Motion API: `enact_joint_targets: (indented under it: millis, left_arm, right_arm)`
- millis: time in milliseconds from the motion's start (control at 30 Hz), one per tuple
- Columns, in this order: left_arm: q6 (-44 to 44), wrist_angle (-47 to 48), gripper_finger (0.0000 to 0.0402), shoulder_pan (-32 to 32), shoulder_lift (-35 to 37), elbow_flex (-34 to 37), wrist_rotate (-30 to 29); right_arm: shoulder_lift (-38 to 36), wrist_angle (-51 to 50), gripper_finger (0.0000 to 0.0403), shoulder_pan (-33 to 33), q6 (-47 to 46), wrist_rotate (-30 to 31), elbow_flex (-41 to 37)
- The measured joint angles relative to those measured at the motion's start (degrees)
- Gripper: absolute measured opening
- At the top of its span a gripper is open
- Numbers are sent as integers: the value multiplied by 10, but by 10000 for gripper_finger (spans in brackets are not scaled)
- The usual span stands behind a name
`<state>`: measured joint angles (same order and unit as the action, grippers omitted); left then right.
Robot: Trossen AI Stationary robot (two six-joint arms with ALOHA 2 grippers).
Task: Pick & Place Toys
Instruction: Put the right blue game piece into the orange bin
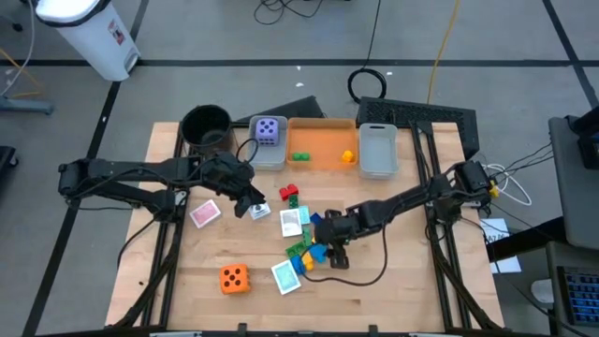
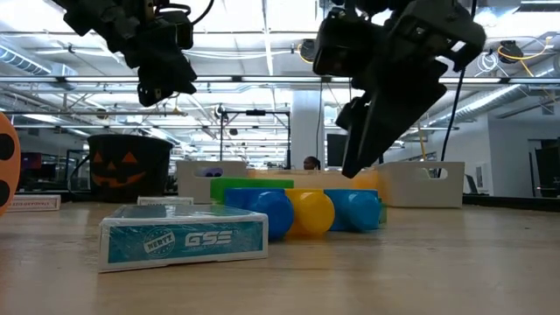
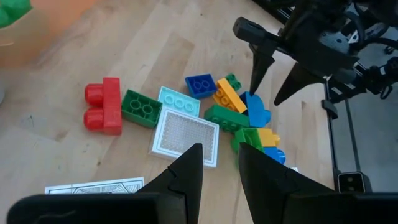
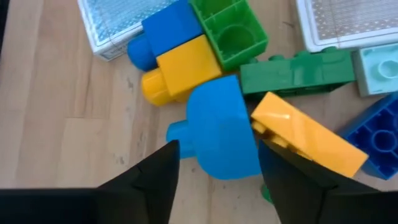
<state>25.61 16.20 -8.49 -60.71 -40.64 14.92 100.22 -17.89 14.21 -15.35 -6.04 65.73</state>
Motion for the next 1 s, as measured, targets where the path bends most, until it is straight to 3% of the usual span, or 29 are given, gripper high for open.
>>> enact_joint_targets:
  millis: [367,1000]
  left_arm:
    - [-2,0,106,0,0,0,0]
    - [4,0,106,0,0,0,-21]
  right_arm:
    - [0,-4,291,5,49,0,0]
    - [10,12,270,5,73,30,-19]
